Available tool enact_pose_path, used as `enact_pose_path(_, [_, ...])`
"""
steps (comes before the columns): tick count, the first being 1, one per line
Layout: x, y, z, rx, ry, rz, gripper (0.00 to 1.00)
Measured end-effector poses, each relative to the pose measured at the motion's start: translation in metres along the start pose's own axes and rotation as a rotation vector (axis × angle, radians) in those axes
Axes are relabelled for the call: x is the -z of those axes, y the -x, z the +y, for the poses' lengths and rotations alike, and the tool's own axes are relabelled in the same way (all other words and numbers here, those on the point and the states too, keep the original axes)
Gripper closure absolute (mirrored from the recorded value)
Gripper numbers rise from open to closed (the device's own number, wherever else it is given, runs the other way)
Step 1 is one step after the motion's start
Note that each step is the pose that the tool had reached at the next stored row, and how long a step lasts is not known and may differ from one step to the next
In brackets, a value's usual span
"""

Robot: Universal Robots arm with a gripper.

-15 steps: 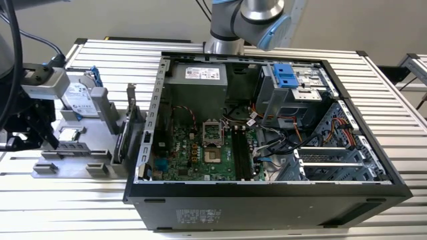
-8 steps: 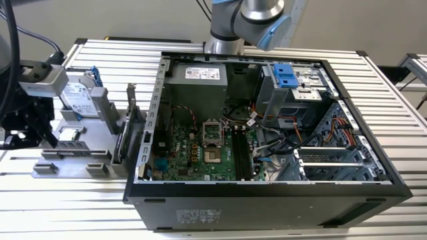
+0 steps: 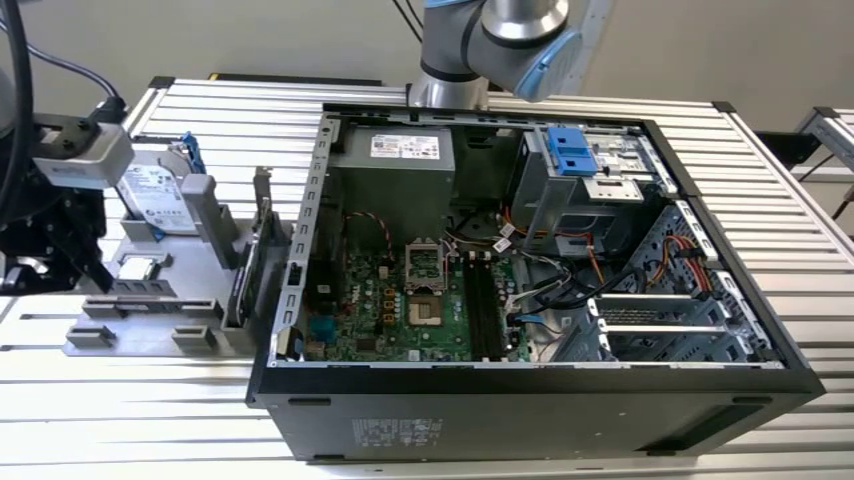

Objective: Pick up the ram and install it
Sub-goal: 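Pick up the ram and move it above insertion slot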

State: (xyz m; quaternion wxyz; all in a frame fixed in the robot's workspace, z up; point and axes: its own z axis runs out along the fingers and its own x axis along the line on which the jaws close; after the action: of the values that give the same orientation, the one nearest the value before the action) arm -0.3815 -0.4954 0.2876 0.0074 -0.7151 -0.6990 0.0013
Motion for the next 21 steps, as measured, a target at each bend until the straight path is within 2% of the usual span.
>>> enact_pose_path(21, [0.0118, -0.0001, -0.0002, -0.002, -0.0001, 0.0000, 1.00])
